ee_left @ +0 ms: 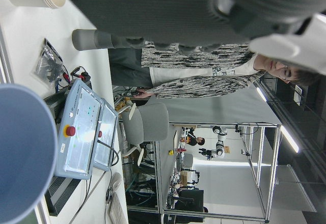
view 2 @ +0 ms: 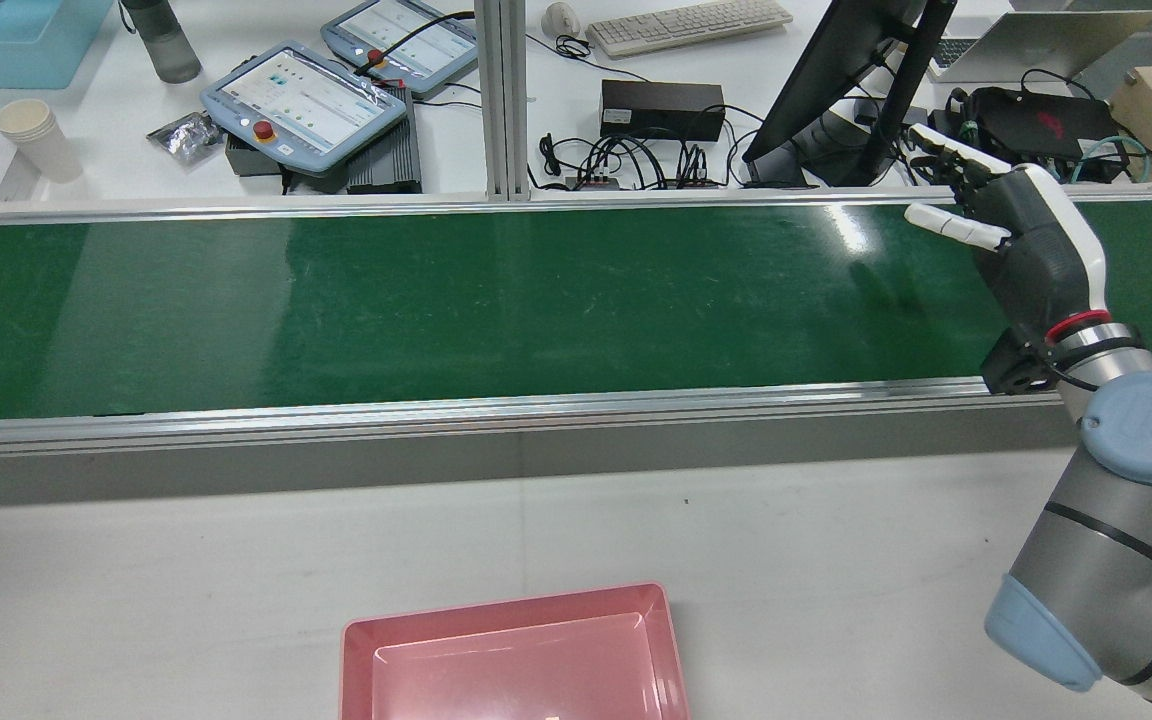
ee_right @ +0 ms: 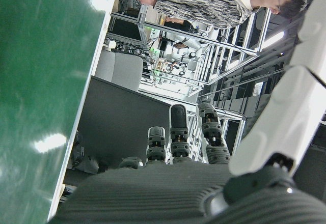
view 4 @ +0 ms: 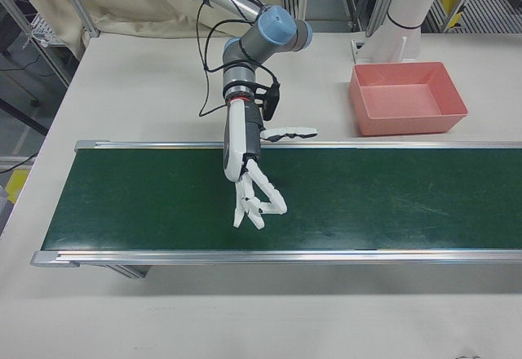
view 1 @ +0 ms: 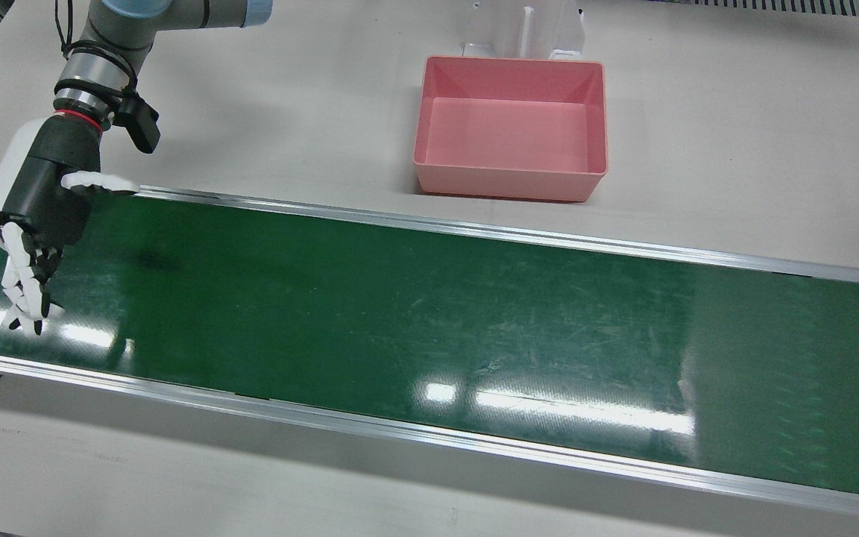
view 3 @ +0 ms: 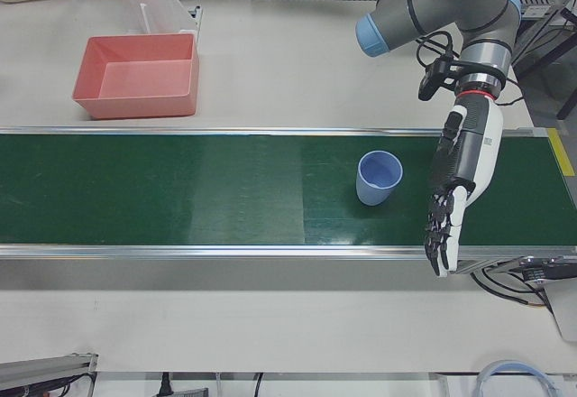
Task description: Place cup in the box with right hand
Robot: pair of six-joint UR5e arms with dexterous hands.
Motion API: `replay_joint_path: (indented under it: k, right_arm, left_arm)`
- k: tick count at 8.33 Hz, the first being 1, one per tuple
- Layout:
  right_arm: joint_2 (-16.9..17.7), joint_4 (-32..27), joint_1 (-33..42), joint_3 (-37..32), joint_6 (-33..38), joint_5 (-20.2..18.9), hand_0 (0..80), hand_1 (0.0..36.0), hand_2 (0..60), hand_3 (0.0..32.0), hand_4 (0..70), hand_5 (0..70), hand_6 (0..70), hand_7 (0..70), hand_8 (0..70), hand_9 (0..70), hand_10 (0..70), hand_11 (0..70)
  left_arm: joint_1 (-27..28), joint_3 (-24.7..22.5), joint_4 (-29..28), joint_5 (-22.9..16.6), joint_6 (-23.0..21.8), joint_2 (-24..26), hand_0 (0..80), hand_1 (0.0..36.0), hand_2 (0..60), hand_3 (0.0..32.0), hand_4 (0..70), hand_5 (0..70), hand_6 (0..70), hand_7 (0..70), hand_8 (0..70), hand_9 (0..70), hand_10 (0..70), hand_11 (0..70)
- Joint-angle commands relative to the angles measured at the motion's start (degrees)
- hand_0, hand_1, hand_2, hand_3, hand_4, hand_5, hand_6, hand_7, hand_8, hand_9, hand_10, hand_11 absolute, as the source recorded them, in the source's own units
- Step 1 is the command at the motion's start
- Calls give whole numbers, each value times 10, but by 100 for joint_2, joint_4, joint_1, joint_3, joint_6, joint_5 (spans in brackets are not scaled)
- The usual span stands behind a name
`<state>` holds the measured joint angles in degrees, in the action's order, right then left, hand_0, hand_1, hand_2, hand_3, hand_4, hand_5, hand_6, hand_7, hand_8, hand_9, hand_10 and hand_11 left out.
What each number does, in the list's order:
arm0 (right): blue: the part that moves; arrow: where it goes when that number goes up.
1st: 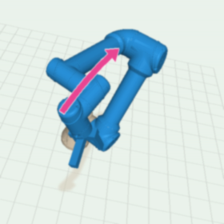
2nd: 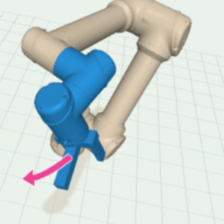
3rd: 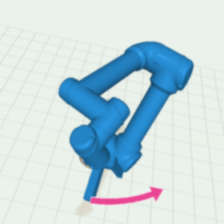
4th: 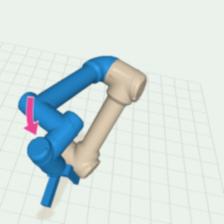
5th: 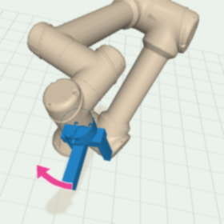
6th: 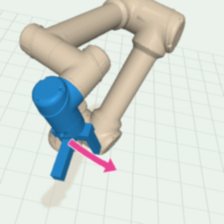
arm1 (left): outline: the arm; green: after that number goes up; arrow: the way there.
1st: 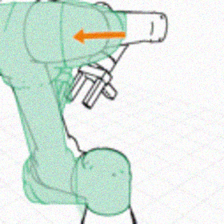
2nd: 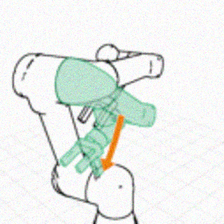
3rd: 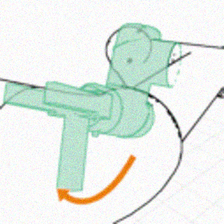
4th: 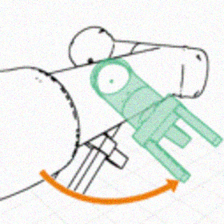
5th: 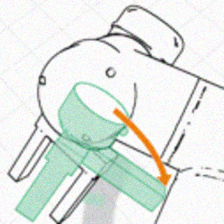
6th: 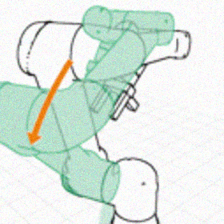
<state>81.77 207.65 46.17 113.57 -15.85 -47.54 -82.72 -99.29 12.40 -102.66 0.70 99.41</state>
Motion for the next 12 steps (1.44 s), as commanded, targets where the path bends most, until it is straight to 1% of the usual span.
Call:
replay_joint_path:
  k: [1, 2, 4, 6, 8, 12]
  right_arm:
    - [-64, 153, -205, -11, 12, 131, 402, 94, 108, 0, 63, 20, 92, 437, 65, 177, 0, 0]
    - [-64, 162, -205, 7, 21, 123, 404, 95, 107, 0, 60, 20, 91, 432, 65, 177, 0, 0]
    - [-73, 162, -196, -11, 12, 131, 403, 94, 107, 0, 75, 19, 95, 451, 67, 183, 0, 0]
    - [-73, 153, -82, 33, 29, 123, 402, 93, 108, 0, 79, 19, 93, 447, 66, 182, 0, 0]
    - [-99, 162, -73, 68, 38, 123, 407, 94, 101, 0, 74, 19, 94, 448, 67, 183, 0, 0]
    - [-47, 162, -46, 156, 47, 114, 405, 94, 94, 0, 47, 21, 90, 430, 66, 179, 0, 0]
  left_arm:
    - [-7, 6, 0, 1, 0, 0, 0, 0, 0, 0, 0, 0, 0, 0, 0, 0, 0, 0]
    - [-7, -11, 0, 1, 0, -17, 0, 0, 0, 0, 0, 0, 0, 0, 0, 0, 0, 0]
    - [-7, -2, -27, -8, 0, -44, 0, 0, 0, 0, 0, 0, 0, 0, 0, 0, 0, 0]
    - [-7, -2, -27, 1, 0, -44, 0, 0, 0, 0, 0, 0, 0, 0, 0, 0, 0, 0]
    - [-7, 6, -36, 1, 0, -44, 0, 0, 0, 0, 0, 0, 0, 0, 0, 0, 0, 0]
    - [-7, -2, -27, -8, 0, -44, 0, 0, 0, 0, 0, 0, 0, 0, 0, 0, 0, 0]
